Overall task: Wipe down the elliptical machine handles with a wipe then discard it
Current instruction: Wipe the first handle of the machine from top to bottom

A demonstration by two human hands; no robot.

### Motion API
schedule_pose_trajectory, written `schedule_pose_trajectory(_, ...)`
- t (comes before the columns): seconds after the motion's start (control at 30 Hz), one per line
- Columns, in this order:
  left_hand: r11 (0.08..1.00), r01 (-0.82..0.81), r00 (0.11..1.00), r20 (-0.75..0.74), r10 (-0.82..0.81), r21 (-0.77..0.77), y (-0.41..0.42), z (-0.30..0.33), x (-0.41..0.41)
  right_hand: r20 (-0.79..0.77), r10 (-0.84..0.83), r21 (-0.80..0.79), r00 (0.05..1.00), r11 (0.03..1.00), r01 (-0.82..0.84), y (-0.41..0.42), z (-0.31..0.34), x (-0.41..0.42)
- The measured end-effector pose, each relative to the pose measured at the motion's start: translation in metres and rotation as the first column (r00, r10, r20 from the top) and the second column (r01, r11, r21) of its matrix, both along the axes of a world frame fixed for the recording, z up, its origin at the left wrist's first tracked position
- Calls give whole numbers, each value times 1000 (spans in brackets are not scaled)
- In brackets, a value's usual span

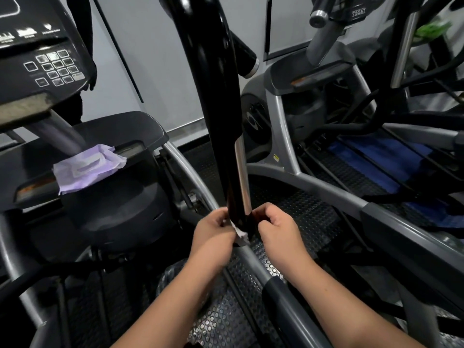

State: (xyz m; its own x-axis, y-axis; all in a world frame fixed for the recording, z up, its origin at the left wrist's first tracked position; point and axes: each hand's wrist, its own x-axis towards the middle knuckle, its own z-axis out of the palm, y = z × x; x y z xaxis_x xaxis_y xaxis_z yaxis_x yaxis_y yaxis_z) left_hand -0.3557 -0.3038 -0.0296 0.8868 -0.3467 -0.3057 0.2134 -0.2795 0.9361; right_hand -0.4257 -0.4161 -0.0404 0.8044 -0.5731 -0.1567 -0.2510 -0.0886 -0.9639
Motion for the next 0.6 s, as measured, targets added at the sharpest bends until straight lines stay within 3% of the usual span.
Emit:
schedule_pose_trajectory(0.1, 999, 38, 999, 0, -38, -24, 1, 3, -1, -9, -1, -6, 1000, 1000, 1, 0, -1, 0)
schedule_pose_trajectory(0.23, 988, 77, 996, 37, -83, 131, 0, -9, -5, -19, 17, -9, 1000, 1000, -18, 0, 2, -1)
schedule_pose_trajectory(0.4, 998, 49, 999, 23, -50, 37, 3, -4, 5, -29, 22, -26, 999, 999, -23, -3, 4, -1)
schedule_pose_trajectory(0.6, 995, 44, 995, 83, -51, 88, 3, -17, 6, -42, 45, -30, 998, 998, -46, -4, 9, -2)
